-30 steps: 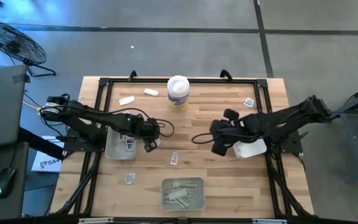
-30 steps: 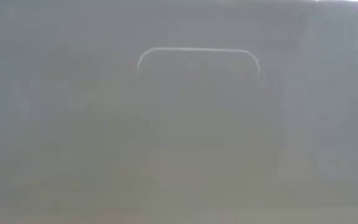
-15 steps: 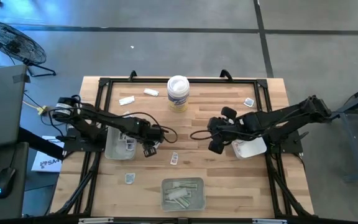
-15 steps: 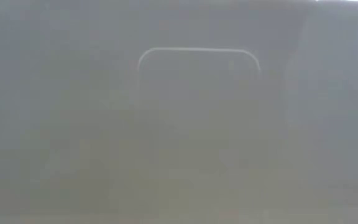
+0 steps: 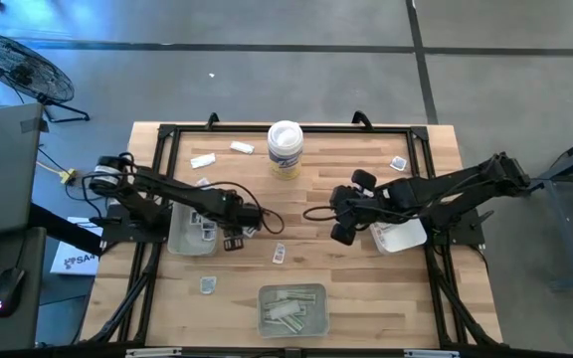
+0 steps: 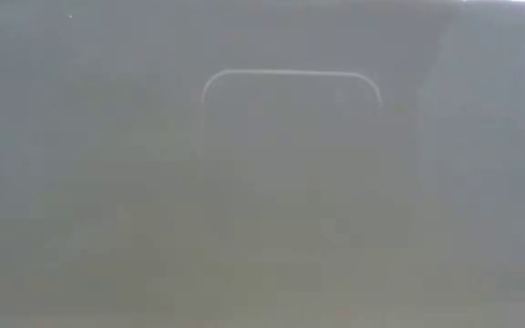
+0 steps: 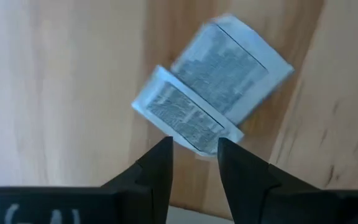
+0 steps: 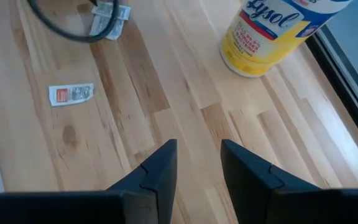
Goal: Pick & Place First Aid Supplies
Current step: Put the orange ointment pack into the white bin
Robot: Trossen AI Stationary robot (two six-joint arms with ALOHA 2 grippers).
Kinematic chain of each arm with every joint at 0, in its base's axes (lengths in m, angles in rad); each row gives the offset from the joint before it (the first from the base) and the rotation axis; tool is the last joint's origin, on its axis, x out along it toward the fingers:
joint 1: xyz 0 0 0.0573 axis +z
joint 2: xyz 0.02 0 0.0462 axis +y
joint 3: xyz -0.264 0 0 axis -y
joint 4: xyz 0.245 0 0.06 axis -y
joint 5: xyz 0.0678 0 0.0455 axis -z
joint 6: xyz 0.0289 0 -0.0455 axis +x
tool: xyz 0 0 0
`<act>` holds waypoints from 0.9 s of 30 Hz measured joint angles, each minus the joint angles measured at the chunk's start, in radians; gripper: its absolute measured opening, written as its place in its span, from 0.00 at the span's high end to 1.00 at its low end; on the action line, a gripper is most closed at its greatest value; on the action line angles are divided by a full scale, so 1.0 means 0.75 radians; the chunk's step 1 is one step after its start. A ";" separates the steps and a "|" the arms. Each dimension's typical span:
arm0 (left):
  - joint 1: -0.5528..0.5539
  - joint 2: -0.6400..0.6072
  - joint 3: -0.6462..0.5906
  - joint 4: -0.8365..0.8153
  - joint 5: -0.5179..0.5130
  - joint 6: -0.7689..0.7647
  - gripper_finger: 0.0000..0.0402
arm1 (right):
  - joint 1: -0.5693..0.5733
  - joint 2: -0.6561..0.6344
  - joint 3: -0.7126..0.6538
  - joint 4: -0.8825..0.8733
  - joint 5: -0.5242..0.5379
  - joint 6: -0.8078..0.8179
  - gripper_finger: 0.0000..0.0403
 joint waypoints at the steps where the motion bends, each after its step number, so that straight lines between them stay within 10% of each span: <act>1: 0.000 0.008 -0.001 -0.001 0.012 0.034 0.70 | -0.001 0.000 0.000 0.001 0.004 0.000 0.71; 27: 0.001 0.151 0.093 -0.121 0.032 0.087 0.81 | -0.033 0.000 0.000 0.025 -0.003 -0.010 0.71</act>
